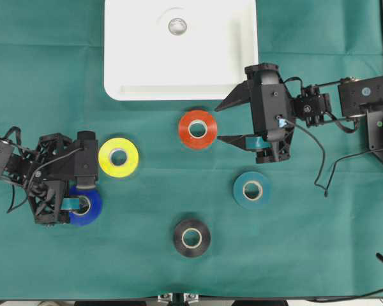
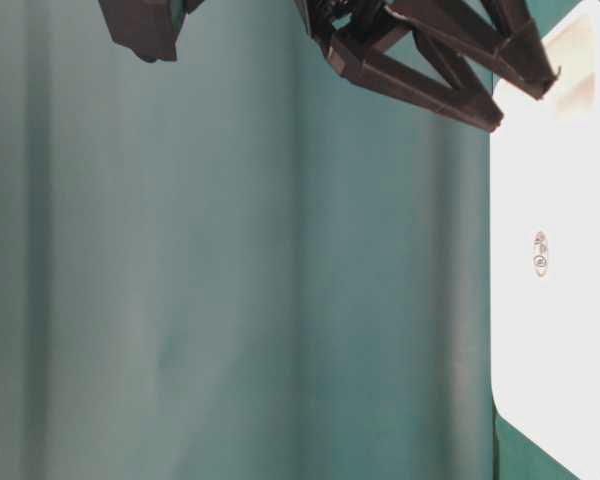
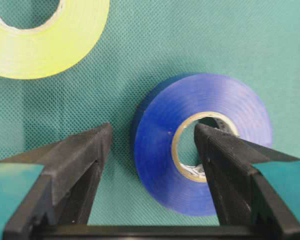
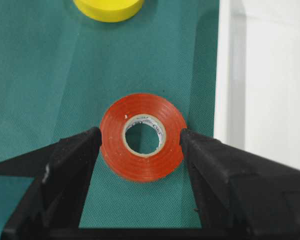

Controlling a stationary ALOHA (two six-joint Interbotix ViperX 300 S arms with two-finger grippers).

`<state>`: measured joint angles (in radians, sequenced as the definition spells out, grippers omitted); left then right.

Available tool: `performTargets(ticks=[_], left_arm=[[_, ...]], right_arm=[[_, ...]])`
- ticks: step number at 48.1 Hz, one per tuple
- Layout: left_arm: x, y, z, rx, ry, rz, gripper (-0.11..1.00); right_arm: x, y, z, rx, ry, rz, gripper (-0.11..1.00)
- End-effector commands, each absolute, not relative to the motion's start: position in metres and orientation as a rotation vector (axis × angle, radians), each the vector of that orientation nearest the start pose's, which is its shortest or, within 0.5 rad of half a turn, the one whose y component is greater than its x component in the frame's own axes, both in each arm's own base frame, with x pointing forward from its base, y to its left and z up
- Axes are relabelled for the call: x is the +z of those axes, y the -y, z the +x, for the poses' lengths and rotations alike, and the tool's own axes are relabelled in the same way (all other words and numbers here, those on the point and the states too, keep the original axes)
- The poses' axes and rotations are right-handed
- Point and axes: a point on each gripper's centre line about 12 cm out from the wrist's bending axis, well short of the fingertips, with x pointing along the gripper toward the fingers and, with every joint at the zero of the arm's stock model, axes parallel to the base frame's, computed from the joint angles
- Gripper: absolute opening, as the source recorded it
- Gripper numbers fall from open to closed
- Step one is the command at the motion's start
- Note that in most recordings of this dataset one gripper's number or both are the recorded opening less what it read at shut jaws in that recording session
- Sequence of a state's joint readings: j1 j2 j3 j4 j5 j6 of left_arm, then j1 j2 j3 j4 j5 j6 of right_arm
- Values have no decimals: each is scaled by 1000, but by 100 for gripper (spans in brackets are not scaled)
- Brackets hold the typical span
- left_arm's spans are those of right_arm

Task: Put the tape alternately from left to right into the white case.
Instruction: 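Move the left gripper down onto the blue tape roll, then grip the blue roll and carry it to the tray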

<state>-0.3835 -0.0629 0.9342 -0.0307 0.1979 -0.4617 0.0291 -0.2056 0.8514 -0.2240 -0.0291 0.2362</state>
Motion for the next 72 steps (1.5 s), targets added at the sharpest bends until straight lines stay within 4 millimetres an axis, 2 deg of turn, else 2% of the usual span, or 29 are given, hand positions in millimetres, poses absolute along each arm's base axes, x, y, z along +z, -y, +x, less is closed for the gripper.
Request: performTargets(ticks=[1,17,23,27,32,36,39,43,61,65,72], left_arm=[[101,114,275,-95,-1093,-240,95],[95,114,276,-90,-1114,-231,95],[95,115,275,-96,-1115,-226,89],[96,117,274,-103,-1113,-223,71],[97,118,274,-107,-1110,-222,38],[98,119,275,-109,-1103,-224,17],[98,119,275,-113,-1103,-221,6],[98,120,275,-115,-1103,-219,-2],[105,122,279,-123,-1085,-223,-3],[112,124,283,-129,-1062,-231,-3],[138,128,291,-157,-992,-246,-3]], right_arm=[[191,-11,336,35,-590,3,72],[190,-11,335,35,-592,3,71],[190,-11,335,35,-593,2,71],[190,-11,335,35,-593,3,71],[190,-11,335,35,-593,4,71],[190,-11,335,35,-593,3,71],[189,-11,335,35,-595,3,71],[189,-11,335,35,-595,3,71],[189,-11,335,35,-595,3,71],[189,-11,334,35,-596,2,71],[189,-11,334,35,-596,2,71]])
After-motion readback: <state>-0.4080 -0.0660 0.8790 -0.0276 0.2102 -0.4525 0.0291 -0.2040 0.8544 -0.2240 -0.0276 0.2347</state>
